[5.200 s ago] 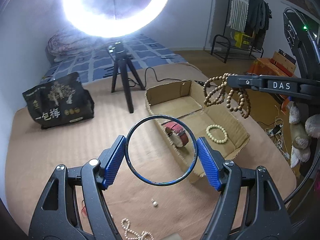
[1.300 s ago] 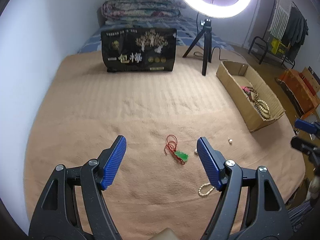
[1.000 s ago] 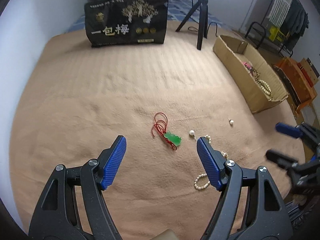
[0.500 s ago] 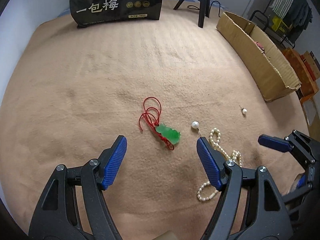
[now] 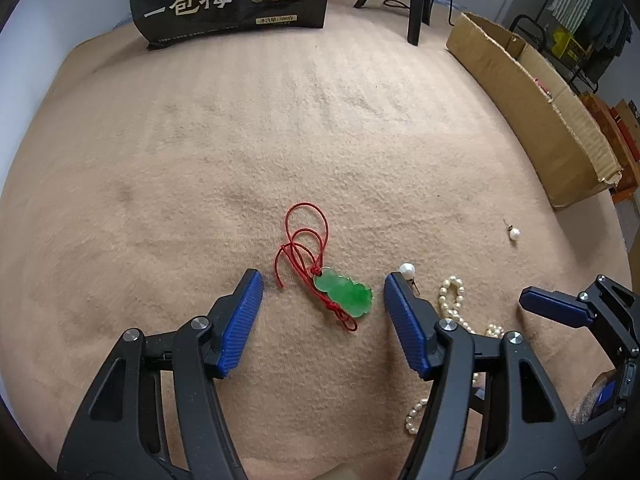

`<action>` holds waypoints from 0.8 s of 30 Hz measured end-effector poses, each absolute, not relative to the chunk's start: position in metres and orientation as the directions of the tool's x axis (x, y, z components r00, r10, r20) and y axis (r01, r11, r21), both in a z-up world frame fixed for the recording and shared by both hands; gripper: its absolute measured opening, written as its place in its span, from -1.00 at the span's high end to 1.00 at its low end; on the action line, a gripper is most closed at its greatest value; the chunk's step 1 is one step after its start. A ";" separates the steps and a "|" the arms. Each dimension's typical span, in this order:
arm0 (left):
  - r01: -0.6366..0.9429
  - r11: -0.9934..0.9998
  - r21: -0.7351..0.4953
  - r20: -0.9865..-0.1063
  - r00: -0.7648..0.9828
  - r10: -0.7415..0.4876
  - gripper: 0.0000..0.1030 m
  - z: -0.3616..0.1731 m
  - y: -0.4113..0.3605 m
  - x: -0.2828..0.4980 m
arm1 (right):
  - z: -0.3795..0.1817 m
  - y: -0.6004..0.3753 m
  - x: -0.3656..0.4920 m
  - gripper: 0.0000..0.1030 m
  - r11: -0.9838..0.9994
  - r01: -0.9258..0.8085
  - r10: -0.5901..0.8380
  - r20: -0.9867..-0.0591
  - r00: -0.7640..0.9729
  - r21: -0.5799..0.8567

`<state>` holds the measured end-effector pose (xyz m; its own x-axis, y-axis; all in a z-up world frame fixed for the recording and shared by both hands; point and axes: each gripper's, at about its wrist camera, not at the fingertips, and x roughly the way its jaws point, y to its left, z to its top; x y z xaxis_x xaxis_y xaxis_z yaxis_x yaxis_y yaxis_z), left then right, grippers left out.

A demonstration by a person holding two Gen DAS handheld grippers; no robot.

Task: Organize jewelry
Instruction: 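Move the left tool to the green jade pendant while the right tool approaches the pearl strand, then close the left tool on the green pendant while the right tool grips the pearl strand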

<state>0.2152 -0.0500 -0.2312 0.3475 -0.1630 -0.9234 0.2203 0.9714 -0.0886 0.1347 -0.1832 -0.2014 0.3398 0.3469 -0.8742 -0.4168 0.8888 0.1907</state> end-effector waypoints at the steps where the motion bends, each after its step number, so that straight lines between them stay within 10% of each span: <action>1: 0.227 0.970 -0.084 -0.922 0.351 -0.162 -0.28 -0.231 -0.051 0.215 | -0.202 -0.182 0.135 -0.37 0.887 -0.417 0.351 -0.874 0.336 0.196; 24: 0.250 0.967 -0.052 -0.909 0.389 -0.149 0.45 -0.232 -0.035 0.211 | -0.210 -0.164 0.136 -0.37 0.869 -0.472 0.330 -0.886 0.326 0.150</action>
<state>0.2111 -0.0352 -0.2315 0.3892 -0.1492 -0.9090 0.2498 0.9669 -0.0518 0.1358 -0.1637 -0.2104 0.3263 0.3301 -0.8858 -0.4717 0.8689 0.1500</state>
